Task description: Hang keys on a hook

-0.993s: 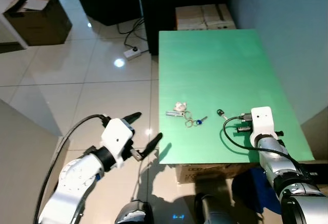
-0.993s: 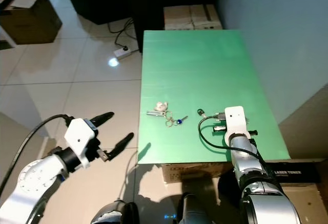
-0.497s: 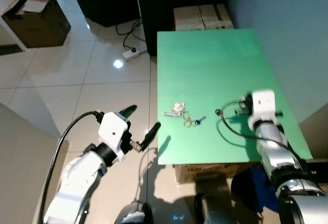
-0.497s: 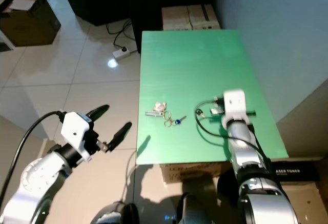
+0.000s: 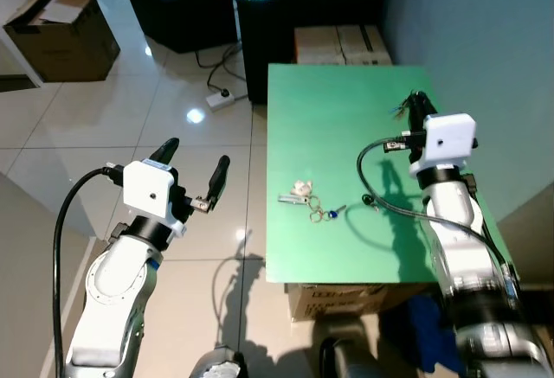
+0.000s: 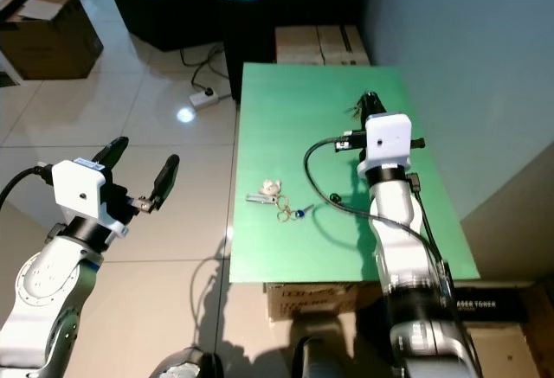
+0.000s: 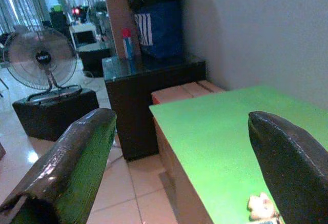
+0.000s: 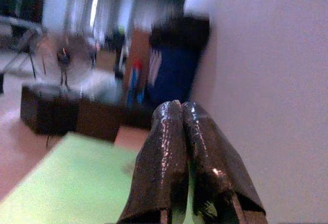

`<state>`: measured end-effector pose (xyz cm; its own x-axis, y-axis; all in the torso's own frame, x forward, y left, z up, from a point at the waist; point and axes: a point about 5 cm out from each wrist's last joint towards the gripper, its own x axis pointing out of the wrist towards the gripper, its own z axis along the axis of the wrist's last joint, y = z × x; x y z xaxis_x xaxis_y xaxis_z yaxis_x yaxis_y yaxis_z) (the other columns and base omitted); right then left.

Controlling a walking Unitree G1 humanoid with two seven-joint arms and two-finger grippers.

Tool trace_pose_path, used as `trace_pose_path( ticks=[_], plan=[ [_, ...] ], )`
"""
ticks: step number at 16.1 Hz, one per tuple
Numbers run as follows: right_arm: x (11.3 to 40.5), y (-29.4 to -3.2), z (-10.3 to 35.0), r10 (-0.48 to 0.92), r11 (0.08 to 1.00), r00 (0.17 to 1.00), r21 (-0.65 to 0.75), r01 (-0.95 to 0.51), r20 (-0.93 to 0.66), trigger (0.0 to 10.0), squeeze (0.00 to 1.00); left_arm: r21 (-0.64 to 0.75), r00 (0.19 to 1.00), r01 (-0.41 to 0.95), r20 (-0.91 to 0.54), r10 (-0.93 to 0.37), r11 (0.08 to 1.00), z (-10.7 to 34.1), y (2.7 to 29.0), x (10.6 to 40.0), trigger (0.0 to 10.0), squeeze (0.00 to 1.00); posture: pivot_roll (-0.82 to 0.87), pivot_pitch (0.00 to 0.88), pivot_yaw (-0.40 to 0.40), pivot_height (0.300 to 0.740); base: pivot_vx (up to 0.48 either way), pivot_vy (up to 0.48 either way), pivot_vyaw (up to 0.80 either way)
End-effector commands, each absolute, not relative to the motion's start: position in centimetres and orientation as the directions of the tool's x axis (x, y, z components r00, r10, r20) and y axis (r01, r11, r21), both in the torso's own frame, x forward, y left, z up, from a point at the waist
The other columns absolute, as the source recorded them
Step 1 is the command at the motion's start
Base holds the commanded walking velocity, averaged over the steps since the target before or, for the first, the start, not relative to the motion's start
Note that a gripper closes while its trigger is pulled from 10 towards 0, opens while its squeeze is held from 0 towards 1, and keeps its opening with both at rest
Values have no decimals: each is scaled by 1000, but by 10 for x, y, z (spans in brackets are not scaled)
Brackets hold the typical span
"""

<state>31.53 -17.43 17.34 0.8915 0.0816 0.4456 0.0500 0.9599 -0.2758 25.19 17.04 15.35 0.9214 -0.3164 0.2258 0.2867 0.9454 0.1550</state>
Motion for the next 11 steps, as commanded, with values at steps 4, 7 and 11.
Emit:
trace_pose_path(
  ticks=[4, 7, 11],
  plan=[
    [293, -151, 205, 177, 946, 825, -325, 9, 537, 0, 0, 138, 913, 304, 239, -330, 942, 153, 165, 250, 10000, 0, -70, 43, 43, 740, 0, 0, 0],
    [290, -141, 200, 225, 943, 866, -323, -78, 447, 4863, 0, 117, 918, 298, 238, -318, 948, 151, 159, 248, 10000, 0, -80, 32, 35, 740, 0, 0, 0],
    [281, -130, 170, 296, 924, 924, -315, -214, 240, 10000, 0, 59, 967, 194, 156, -200, 979, 139, 159, 245, 10000, 0, -83, 2, 10, 740, 0, 0, 500]
  ],
)
